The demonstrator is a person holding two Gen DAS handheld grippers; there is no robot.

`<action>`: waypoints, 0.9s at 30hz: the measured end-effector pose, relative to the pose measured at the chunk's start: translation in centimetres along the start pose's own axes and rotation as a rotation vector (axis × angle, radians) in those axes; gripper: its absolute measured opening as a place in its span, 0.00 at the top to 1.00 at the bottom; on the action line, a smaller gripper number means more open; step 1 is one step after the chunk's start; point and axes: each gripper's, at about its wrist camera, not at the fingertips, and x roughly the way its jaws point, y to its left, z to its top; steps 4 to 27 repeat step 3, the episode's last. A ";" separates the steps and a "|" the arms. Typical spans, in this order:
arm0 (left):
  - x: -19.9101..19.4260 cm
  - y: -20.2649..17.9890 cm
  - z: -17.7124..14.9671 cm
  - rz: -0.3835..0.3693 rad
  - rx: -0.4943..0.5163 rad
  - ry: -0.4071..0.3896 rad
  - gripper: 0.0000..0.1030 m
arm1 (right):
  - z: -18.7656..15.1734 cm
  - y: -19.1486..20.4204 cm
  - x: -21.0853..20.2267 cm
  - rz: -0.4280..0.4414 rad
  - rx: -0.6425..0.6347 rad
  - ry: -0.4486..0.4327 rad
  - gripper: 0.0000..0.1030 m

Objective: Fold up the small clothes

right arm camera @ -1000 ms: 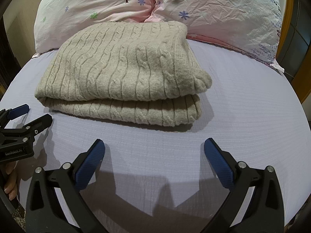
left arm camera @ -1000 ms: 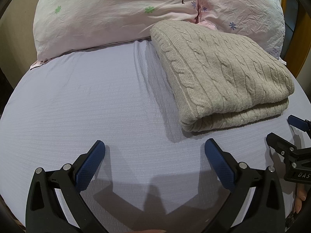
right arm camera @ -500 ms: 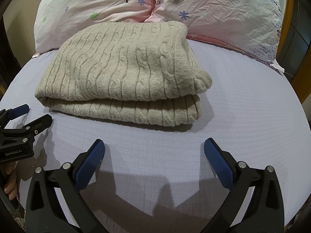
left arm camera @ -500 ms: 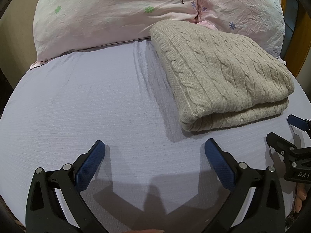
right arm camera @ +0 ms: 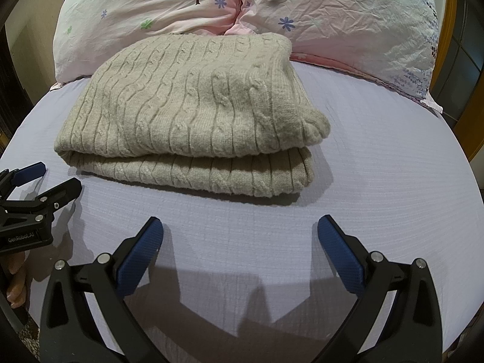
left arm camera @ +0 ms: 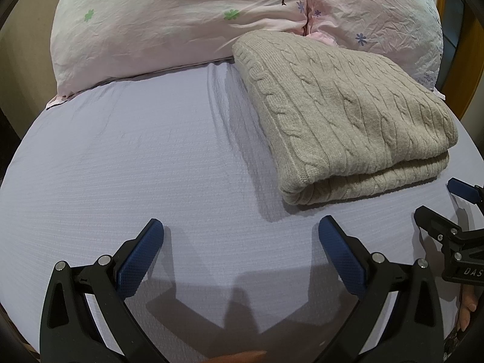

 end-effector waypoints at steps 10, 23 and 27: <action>0.0 0.0 0.0 0.000 0.000 0.000 0.01 | 0.0 0.0 0.0 0.000 0.000 0.000 0.02; 0.0 0.0 0.0 0.000 0.000 0.000 0.01 | 0.0 0.0 0.0 0.000 0.000 0.000 0.02; 0.0 0.0 0.0 0.000 0.000 0.000 0.01 | 0.0 0.0 0.0 0.000 0.000 0.000 0.02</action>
